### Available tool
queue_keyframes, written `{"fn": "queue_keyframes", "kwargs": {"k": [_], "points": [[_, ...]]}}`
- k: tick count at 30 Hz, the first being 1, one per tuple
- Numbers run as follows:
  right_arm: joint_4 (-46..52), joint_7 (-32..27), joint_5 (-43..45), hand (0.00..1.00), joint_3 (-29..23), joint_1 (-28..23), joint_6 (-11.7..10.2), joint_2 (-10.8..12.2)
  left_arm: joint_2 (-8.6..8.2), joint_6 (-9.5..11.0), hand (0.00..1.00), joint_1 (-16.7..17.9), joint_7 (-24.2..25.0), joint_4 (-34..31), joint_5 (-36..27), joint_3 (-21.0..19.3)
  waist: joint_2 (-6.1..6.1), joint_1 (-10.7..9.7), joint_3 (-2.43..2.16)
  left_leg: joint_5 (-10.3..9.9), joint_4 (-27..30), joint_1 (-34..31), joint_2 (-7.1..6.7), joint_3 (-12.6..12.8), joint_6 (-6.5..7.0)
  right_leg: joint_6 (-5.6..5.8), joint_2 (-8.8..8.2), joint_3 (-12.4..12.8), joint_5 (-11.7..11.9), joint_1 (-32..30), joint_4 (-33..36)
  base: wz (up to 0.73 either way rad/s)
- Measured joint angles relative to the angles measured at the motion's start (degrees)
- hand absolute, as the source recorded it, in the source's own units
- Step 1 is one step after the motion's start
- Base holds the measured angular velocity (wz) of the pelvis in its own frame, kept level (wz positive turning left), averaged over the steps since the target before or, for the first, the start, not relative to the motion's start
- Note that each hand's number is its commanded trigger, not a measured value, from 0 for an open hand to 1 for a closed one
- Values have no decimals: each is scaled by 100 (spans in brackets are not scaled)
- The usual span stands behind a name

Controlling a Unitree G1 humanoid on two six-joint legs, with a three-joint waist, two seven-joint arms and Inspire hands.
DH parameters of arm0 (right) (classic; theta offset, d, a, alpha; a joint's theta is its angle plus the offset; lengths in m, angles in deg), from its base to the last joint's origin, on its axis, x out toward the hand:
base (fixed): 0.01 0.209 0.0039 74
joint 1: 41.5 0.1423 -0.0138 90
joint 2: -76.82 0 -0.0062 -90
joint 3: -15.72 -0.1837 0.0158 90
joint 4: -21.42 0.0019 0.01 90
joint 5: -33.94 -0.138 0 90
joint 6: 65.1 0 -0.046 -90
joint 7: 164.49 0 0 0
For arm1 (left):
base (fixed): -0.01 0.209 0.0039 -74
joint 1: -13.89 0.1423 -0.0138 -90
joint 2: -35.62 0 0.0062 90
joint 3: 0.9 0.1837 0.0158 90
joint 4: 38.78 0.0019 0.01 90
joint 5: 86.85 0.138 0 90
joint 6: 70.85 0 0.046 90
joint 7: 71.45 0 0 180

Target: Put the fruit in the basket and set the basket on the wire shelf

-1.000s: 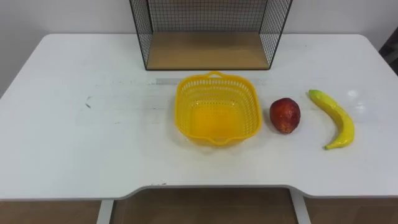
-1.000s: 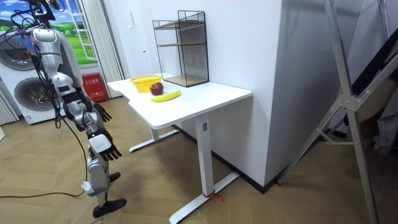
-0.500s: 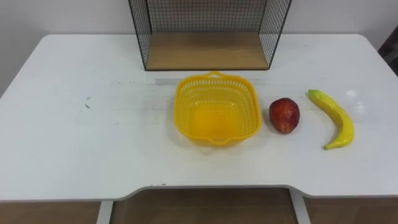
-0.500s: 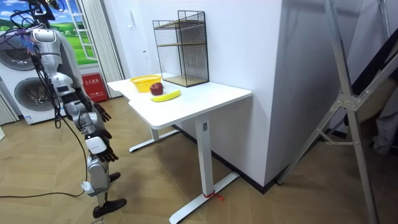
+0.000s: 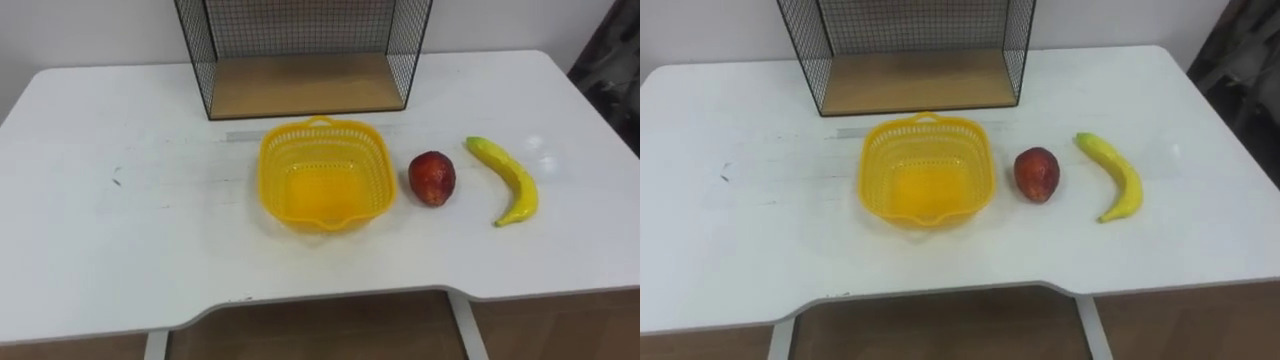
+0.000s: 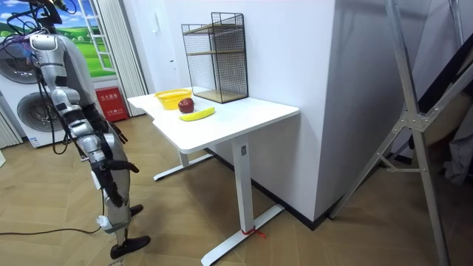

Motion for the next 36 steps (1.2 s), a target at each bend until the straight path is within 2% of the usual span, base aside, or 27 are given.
{"fn": "queue_keyframes", "kwargs": {"k": [3,6,8,14,17,20,24,26,29,32,36], "points": [[471,-552,4,0,-521,-15,-52,-6,-4,-112,0,86,-3,-99,270,-328,-25,-98,1,0,8,23,0,3,0,-4,-6,3,-28,-2,41,0],[1188,-1191,24,0,-730,15,-256,-38,43,-125,0,167,-6,-219,326,-322,-54,-198,3,0,12,15,0,8,0,-5,-11,23,-80,-59,126,-2],[1809,-1766,55,0,-898,57,-332,-205,72,-135,0,191,-6,-335,342,-326,-64,-227,2,0,16,-24,-3,13,0,-4,-13,42,-80,-120,143,-5],[2986,-2671,654,0,-893,94,-686,-703,166,-148,0,175,-6,-477,668,-327,-130,-192,18,1,11,-71,-2,16,0,-6,-6,122,-88,-216,194,-5],[3839,-3202,1590,0,-884,105,-776,-740,191,-154,0,192,-6,-560,699,-254,-176,-192,40,1,-2,-82,-7,18,0,-6,-5,124,-88,-224,199,-1],[4762,-3617,2139,0,-815,103,-835,-740,189,-133,0,167,-6,-623,695,-162,-185,-167,47,1,2,-167,-5,26,0,-9,-3,131,-85,-325,209,0],[5753,-3847,3048,0,-501,77,-1066,-743,195,-110,0,136,-6,-617,842,-102,-170,-98,46,0,0,-190,-5,66,0,-10,-5,139,-83,-358,197,-3],[6121,-3860,3397,0,-301,74,-1127,-772,198,-54,0,120,-5,-618,814,-20,-129,-4,24,1,-10,-202,-1,116,0,-13,-4,176,-80,-410,216,-9],[6541,-3655,3650,0,153,80,-1124,-1010,194,-52,0,103,-5,-621,803,169,-113,85,9,0,-14,-193,-3,127,0,-16,-4,202,-62,-398,233,-3],[6757,-3324,3902,0,480,228,-1081,-1208,176,-52,0,55,-5,-620,820,322,-131,227,32,1,-14,-188,3,119,0,-16,-3,196,-63,-408,282,0],[6993,-2837,4244,0,838,243,-1073,-1251,191,-49,0,52,12,-620,820,373,-170,305,74,0,-11,-174,10,112,0,-16,1,188,-63,-380,285,1]]}}
